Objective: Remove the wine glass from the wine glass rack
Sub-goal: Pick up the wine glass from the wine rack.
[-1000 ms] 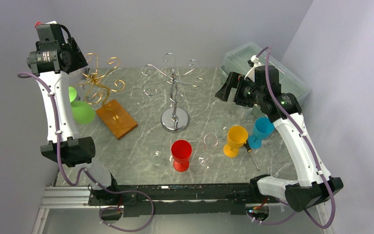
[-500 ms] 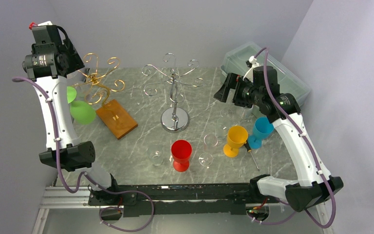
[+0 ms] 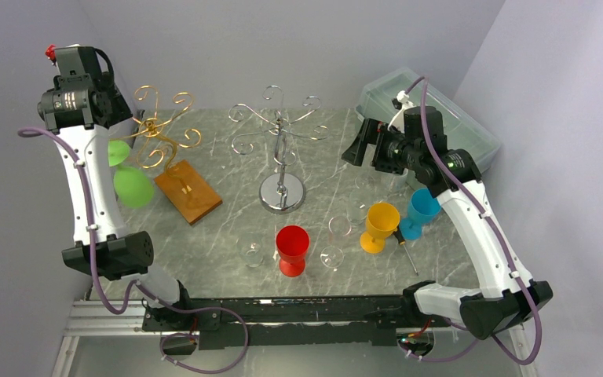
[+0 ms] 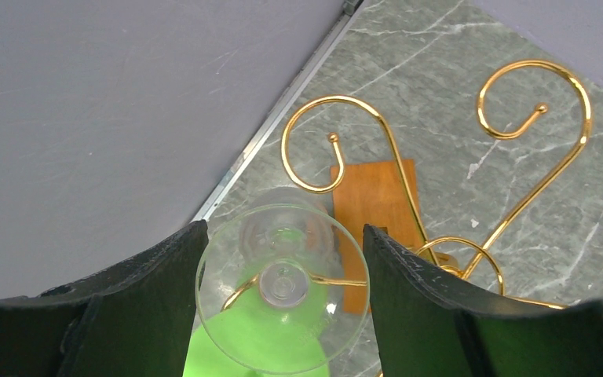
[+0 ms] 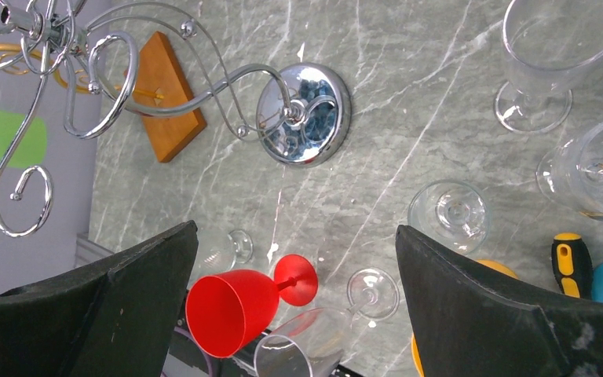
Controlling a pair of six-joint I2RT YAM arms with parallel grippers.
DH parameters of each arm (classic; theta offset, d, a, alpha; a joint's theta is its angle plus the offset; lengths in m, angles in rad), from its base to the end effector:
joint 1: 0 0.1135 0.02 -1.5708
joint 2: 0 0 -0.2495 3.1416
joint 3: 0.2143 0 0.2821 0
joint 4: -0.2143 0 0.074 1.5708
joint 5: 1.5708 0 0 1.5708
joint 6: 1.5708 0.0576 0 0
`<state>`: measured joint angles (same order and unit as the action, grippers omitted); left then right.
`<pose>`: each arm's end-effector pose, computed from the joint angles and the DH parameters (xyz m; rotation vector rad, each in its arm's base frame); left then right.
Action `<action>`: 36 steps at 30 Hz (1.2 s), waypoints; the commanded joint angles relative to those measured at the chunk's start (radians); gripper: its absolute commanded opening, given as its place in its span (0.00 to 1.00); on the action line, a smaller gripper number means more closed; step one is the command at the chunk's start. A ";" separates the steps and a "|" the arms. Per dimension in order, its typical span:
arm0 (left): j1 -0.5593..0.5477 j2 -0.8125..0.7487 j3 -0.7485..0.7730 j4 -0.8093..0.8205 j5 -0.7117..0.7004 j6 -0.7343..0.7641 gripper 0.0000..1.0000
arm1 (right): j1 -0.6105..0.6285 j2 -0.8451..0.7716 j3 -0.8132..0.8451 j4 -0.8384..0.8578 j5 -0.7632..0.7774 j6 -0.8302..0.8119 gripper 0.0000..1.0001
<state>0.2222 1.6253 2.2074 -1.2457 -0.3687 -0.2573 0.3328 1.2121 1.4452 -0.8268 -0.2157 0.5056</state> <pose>0.3188 0.0933 0.4856 -0.7170 2.0907 0.3915 0.2745 0.1079 0.3963 0.0647 2.2366 0.7042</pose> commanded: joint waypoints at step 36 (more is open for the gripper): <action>0.134 -0.291 -0.202 -0.006 -0.048 -0.080 0.41 | 0.096 -0.027 -0.001 0.041 -0.001 -0.006 1.00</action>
<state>0.3504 1.3895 2.0232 -1.2488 -0.4026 -0.3092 0.4126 1.2156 1.4448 -0.8265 -0.2157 0.5056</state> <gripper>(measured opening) 0.724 0.994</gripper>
